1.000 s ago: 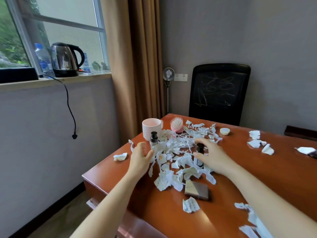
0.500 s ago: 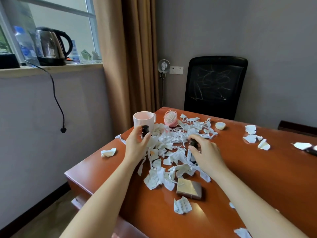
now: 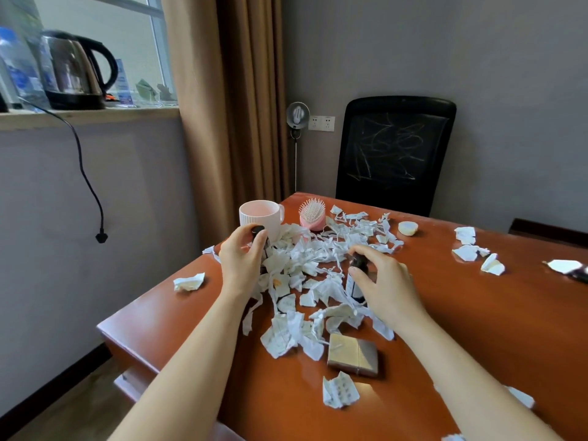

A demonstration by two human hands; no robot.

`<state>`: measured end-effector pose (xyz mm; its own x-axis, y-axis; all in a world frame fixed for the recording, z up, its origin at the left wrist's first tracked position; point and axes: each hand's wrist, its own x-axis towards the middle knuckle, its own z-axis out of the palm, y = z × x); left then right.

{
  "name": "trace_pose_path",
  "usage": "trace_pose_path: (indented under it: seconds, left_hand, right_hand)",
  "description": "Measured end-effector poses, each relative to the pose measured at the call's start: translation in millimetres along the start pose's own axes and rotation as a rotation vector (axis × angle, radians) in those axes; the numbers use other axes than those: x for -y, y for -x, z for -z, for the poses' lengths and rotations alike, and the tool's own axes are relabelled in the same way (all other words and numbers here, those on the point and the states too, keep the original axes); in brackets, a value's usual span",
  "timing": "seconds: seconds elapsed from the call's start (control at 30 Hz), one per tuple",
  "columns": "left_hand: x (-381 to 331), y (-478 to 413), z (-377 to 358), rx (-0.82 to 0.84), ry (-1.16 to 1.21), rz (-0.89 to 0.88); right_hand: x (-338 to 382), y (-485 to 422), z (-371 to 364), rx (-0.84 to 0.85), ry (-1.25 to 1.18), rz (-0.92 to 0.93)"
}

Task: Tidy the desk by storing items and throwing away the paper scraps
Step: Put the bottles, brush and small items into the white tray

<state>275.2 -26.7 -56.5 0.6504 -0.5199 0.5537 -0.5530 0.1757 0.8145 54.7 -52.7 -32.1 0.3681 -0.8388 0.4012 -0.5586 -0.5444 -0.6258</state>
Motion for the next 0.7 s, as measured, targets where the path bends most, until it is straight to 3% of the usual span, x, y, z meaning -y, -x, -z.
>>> trace_pose_path:
  seconds: [0.17,0.3,0.43,0.7]
  left_hand:
    - [-13,9,6,0.073,0.009,-0.044]
    - [-42,28,11,0.159,-0.033,-0.184]
    - [-89,37,20,0.239,-0.059,-0.302]
    - [-204,70,6,0.551,-0.118,-0.378]
  right_hand:
    - [0,-5,4,0.041,0.009,-0.005]
    - [2,0,24,-0.017,0.008,0.014]
    - [9,14,62,-0.03,-0.007,0.047]
    - [16,66,169,-0.061,0.024,0.121]
